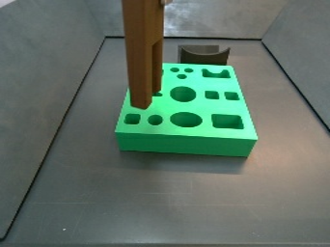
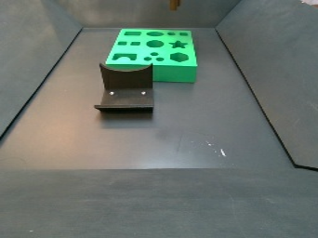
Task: Insert the square-circle object.
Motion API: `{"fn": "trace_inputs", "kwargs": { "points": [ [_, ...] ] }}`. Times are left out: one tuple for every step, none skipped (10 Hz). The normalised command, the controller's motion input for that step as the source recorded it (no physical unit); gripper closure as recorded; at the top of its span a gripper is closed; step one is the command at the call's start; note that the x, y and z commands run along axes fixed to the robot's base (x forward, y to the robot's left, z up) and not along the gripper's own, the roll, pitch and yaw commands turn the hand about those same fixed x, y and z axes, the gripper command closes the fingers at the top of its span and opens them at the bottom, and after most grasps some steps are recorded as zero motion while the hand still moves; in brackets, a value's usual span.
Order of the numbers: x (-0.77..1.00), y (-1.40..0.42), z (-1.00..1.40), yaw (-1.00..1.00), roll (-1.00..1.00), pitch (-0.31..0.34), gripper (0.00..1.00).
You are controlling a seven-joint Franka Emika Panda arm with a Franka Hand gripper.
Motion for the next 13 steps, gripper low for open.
{"fn": "trace_inputs", "kwargs": {
  "points": [
    [0.0, -0.03, -0.1, -1.0, 0.06, 0.0, 1.0],
    [0.0, 0.0, -0.07, -1.0, 0.02, 0.0, 1.0],
    [0.0, 0.0, -0.13, -1.0, 0.0, 0.0, 1.0],
    [0.06, 0.0, -0.19, -0.98, 0.01, 0.0, 1.0],
    [0.01, 0.0, -0.22, -1.0, 0.0, 0.0, 1.0],
    [0.05, 0.0, -0.23, -1.0, 0.0, 0.0, 1.0],
    [0.13, 0.0, -0.22, -0.96, 0.0, 0.0, 1.0],
    [0.12, 0.0, -0.23, -0.96, 0.0, 0.0, 1.0],
    [0.11, 0.0, -0.23, -0.97, 0.0, 0.0, 1.0],
    [0.04, 0.0, -0.23, -1.0, 0.0, 0.0, 1.0],
    [0.0, 0.0, -0.22, -1.0, 0.0, 0.0, 1.0],
    [0.0, 0.0, -0.22, -1.0, 0.0, 0.0, 1.0],
    [0.0, 0.0, -0.27, -1.0, 0.0, 0.0, 1.0]
  ]
}}
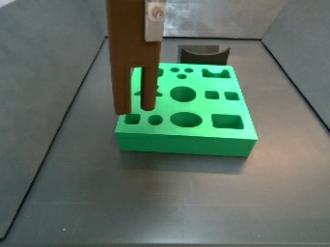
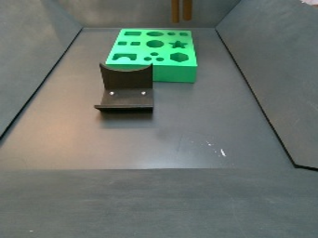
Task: Insert the square-circle object.
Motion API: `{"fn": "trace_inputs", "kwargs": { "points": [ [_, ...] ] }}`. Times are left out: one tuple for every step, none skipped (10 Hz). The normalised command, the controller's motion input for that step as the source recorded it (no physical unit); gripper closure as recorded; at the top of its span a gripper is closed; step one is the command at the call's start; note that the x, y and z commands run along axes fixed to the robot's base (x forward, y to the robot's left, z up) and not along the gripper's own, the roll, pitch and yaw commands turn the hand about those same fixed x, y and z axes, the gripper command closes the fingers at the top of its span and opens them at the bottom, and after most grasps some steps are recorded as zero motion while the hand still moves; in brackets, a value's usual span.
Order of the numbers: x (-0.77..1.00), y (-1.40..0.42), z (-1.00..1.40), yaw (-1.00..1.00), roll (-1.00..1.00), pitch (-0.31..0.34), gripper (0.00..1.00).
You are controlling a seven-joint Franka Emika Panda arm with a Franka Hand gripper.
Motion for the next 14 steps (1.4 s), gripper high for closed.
{"fn": "trace_inputs", "kwargs": {
  "points": [
    [0.09, 0.0, -0.31, -0.98, 0.0, 0.0, 1.0],
    [0.25, 0.0, -0.3, -0.85, 0.0, 0.0, 1.0],
    [0.47, 0.02, -0.35, -0.69, 0.0, 0.0, 1.0],
    [0.49, 0.0, -0.44, -0.67, 0.0, 0.0, 1.0],
    [0.32, 0.0, -0.19, -0.42, 0.09, 0.016, 1.0],
    [0.09, 0.0, -0.16, -0.04, 0.0, 0.0, 1.0],
    [0.0, 0.0, -0.29, 0.0, -0.01, -0.079, 1.0],
    [0.0, 0.03, -0.58, 0.0, -0.12, -0.307, 1.0],
    [-0.19, 0.0, -0.5, 0.0, 0.0, -0.28, 1.0],
    [-0.13, 0.0, 0.0, -0.05, 0.0, 0.0, 1.0],
    [-0.07, 0.0, -0.12, -0.08, 0.0, -0.036, 1.0],
    [-0.3, 0.0, -0.28, -0.03, -0.05, -0.431, 1.0],
    [-0.37, 0.0, -0.13, -0.03, -0.09, -0.5, 1.0],
    [-0.37, 0.0, -0.04, -0.03, -0.06, -0.423, 1.0]
  ]
}}
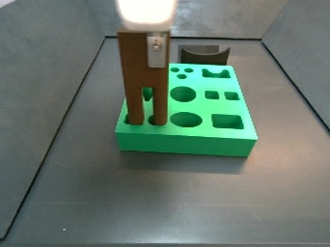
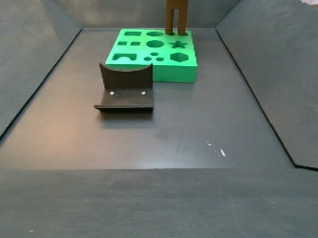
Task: Insert the square-circle object.
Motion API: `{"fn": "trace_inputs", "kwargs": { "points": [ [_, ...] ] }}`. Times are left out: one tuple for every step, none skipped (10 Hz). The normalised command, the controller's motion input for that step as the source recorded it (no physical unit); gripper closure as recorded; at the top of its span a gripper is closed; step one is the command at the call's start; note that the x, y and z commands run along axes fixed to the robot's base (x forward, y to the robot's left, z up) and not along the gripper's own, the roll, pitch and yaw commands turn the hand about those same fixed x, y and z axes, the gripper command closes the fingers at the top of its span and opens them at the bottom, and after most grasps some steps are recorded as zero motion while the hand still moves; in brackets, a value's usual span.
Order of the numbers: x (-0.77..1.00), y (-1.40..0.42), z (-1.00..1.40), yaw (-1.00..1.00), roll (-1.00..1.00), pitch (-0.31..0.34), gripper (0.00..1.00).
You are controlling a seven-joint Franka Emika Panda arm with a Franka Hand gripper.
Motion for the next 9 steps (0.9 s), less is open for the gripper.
{"fn": "trace_inputs", "kwargs": {
  "points": [
    [-0.36, 0.0, -0.13, 0.0, 0.0, -0.339, 1.0],
    [-0.25, 0.0, -0.17, 0.0, 0.0, -0.26, 1.0],
    [-0.19, 0.0, -0.15, 0.01, 0.0, -0.204, 1.0],
    [0.0, 0.0, -0.1, 0.05, 0.0, -0.1, 1.0],
    [0.25, 0.0, -0.3, 0.0, 0.15, 0.0, 1.0],
    [0.37, 0.0, -0.36, -0.05, 0.21, 0.064, 1.0],
    [0.33, 0.0, -0.35, -0.17, 0.18, 0.073, 1.0],
    [0.25, 0.0, -0.37, -0.17, 0.16, 0.053, 1.0],
    [0.14, 0.0, -0.43, -0.12, 0.15, 0.011, 1.0]
  ]
}}
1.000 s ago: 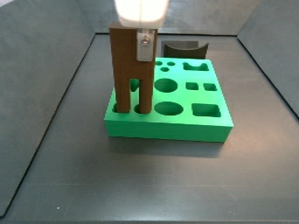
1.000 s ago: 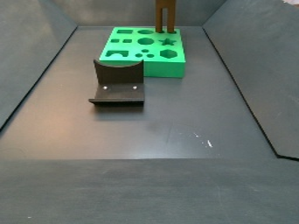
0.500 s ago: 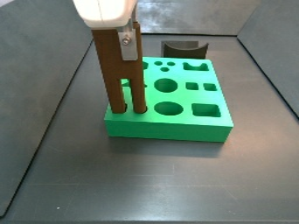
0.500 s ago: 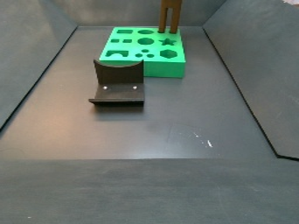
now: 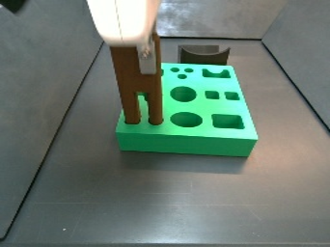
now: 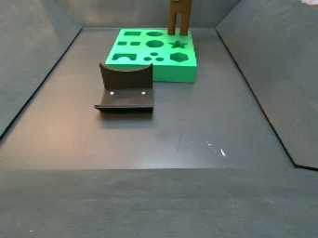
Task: Insert the square-circle object.
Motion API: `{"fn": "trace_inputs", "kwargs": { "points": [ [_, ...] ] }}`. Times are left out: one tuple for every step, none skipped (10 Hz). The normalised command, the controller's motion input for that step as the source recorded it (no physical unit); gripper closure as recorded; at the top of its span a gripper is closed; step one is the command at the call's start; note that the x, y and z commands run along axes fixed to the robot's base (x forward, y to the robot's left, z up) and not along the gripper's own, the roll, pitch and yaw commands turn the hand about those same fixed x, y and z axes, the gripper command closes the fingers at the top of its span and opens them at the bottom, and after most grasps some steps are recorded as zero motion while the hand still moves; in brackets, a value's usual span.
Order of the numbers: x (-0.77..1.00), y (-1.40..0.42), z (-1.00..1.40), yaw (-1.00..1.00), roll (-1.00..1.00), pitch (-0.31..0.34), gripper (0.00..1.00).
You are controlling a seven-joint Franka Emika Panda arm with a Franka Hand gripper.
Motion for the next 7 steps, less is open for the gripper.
{"fn": "trace_inputs", "kwargs": {
  "points": [
    [0.0, 0.0, -0.81, -0.06, 0.11, -0.109, 1.0],
    [0.09, 0.0, -0.86, -0.05, 0.07, -0.076, 1.0],
    [0.12, 0.0, -0.82, 0.0, 0.0, -0.1, 1.0],
    [0.17, 0.0, -0.75, 0.0, -0.08, -0.096, 1.0],
    [0.09, 0.02, -0.61, -0.01, -0.09, -0.099, 1.0],
    [0.0, 0.08, -0.33, -0.02, -0.17, -0.204, 1.0],
    [0.0, 0.0, 0.0, 0.0, -0.01, 0.0, 1.0]
  ]
}}
